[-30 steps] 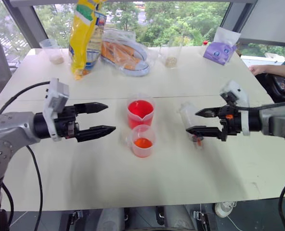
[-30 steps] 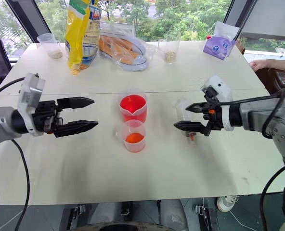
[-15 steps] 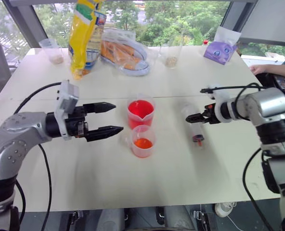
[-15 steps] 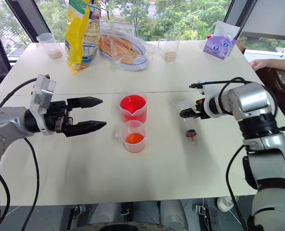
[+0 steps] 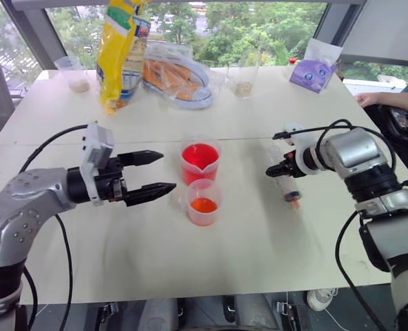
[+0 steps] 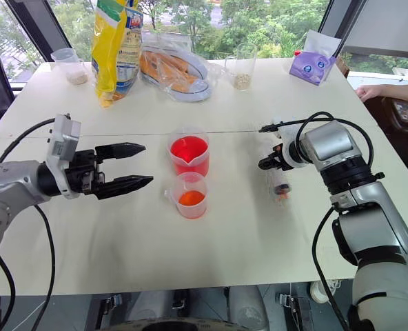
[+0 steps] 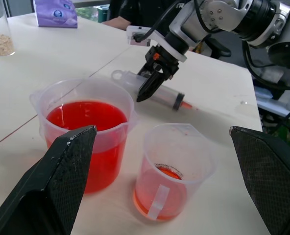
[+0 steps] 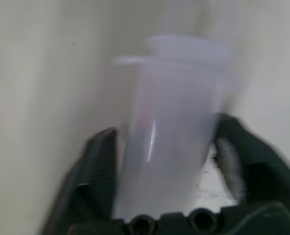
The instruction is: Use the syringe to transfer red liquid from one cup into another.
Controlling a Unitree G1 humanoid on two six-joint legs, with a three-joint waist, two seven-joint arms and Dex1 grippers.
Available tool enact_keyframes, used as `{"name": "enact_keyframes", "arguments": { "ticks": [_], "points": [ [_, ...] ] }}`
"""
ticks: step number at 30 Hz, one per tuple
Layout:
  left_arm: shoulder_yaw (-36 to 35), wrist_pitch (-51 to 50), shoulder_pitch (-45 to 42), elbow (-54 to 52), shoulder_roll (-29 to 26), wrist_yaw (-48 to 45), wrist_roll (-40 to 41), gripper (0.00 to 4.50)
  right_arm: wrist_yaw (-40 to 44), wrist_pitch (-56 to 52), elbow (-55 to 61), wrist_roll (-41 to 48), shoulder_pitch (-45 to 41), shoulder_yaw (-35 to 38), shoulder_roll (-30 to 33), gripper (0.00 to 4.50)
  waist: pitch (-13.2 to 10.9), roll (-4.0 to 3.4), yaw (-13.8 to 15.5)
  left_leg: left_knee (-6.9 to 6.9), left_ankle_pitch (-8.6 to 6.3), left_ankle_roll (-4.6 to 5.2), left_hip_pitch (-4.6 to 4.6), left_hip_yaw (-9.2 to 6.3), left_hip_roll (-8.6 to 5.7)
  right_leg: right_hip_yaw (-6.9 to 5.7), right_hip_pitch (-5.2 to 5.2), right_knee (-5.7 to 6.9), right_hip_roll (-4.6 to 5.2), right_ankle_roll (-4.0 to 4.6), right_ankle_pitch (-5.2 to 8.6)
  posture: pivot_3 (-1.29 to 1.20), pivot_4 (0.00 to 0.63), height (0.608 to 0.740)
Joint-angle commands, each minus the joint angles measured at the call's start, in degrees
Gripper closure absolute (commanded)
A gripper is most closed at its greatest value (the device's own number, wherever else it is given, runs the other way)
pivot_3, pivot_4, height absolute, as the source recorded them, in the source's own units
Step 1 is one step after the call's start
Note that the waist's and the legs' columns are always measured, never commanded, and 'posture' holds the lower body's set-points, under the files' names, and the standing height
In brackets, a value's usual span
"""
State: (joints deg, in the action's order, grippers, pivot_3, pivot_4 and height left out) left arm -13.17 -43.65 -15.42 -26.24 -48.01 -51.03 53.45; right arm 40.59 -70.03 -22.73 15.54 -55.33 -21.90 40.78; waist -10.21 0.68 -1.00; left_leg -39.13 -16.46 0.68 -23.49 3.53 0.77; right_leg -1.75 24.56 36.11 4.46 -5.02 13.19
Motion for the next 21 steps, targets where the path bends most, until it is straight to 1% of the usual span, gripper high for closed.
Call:
{"name": "enact_keyframes", "arguments": {
  "ticks": [1, 4, 9, 11, 13, 14, 17, 21],
  "points": [
    [-2.22, 1.35, -0.02, -1.83, -0.17, 0.39, 0.14, 0.00, 1.77, -0.50, 1.45, -0.68, 0.90, -0.63, -1.37, 3.08, 0.02, 0.03, -0.02, 0.00, 0.00, 0.00, 0.00, 0.00, 0.01, 0.00, 0.00, 0.00, -0.01, 0.00, 0.00, 0.00, 0.150, 0.740],
    [-2.25, 1.61, -0.09, -1.65, -0.32, 0.49, -0.03, 0.00, 2.04, -1.25, 3.61, -0.76, 1.05, 1.08, -1.04, 3.08, 0.02, 0.03, -0.01, 0.00, 0.00, 0.00, 0.01, 0.00, 0.01, 0.00, -0.01, 0.00, -0.01, 0.00, 0.00, 0.00, 0.150, 0.740],
    [-2.84, 1.70, -0.75, -0.64, -0.95, -0.03, 0.00, 0.00, 2.13, -3.04, 10.23, 1.55, 0.47, 7.67, 0.35, 3.08, -0.01, -0.03, 0.17, 0.01, 0.00, 0.00, -0.01, 0.00, 0.02, 0.00, 0.02, 0.01, 0.00, 0.00, 0.00, 0.00, 0.150, 0.740],
    [-3.00, 1.72, -1.61, 0.23, -1.18, -0.40, 0.08, 0.00, 2.93, -1.15, 14.88, 3.65, 0.91, 11.83, 0.61, 3.08, -0.02, -0.03, 0.22, 0.01, 0.00, 0.00, -0.02, 0.00, 0.01, -0.01, 0.03, 0.00, 0.00, -0.01, 0.00, 0.00, 0.150, 0.740],
    [-2.59, 1.45, -4.38, 2.07, -1.14, -0.81, 0.42, 0.00, 4.12, 4.41, 22.34, 7.89, 1.62, 20.08, -0.51, 3.08, -0.02, -0.03, 0.37, 0.01, 0.00, 0.00, -0.03, 0.00, 0.01, -0.01, 0.03, 0.00, 0.00, -0.01, -0.01, 0.00, 0.150, 0.740],
    [-2.48, 1.29, -5.72, 3.10, -1.15, -1.12, 0.59, 0.00, 4.49, 8.25, 25.33, 8.98, 2.30, 22.61, -1.24, 3.08, -0.02, -0.02, 0.46, 0.01, 0.00, 0.00, -0.04, -0.02, 0.00, -0.02, 0.02, 0.00, 0.00, -0.02, -0.01, 0.00, 0.150, 0.740],
    [-2.12, 0.93, -9.12, 5.67, -0.95, -2.03, 0.76, 0.00, 5.72, 18.42, 30.30, 11.93, 4.14, 27.28, -4.90, 3.08, 0.00, 0.00, 0.36, 0.01, 0.00, 0.00, -0.05, -0.06, -0.02, -0.05, 0.01, -0.01, -0.01, -0.03, -0.01, 0.00, 0.150, 0.740],
    [-1.24, 0.73, -13.26, 9.10, -1.25, -3.71, -0.05, 0.00, 3.71, 25.68, 29.75, 15.82, 3.86, 31.50, -12.91, 3.08, 0.01, 0.02, 0.13, 0.01, 0.00, -0.01, -0.01, -0.04, -0.01, -0.05, -0.03, 0.01, -0.02, -0.04, -0.02, 0.00, 0.150, 0.740]
  ]
}}
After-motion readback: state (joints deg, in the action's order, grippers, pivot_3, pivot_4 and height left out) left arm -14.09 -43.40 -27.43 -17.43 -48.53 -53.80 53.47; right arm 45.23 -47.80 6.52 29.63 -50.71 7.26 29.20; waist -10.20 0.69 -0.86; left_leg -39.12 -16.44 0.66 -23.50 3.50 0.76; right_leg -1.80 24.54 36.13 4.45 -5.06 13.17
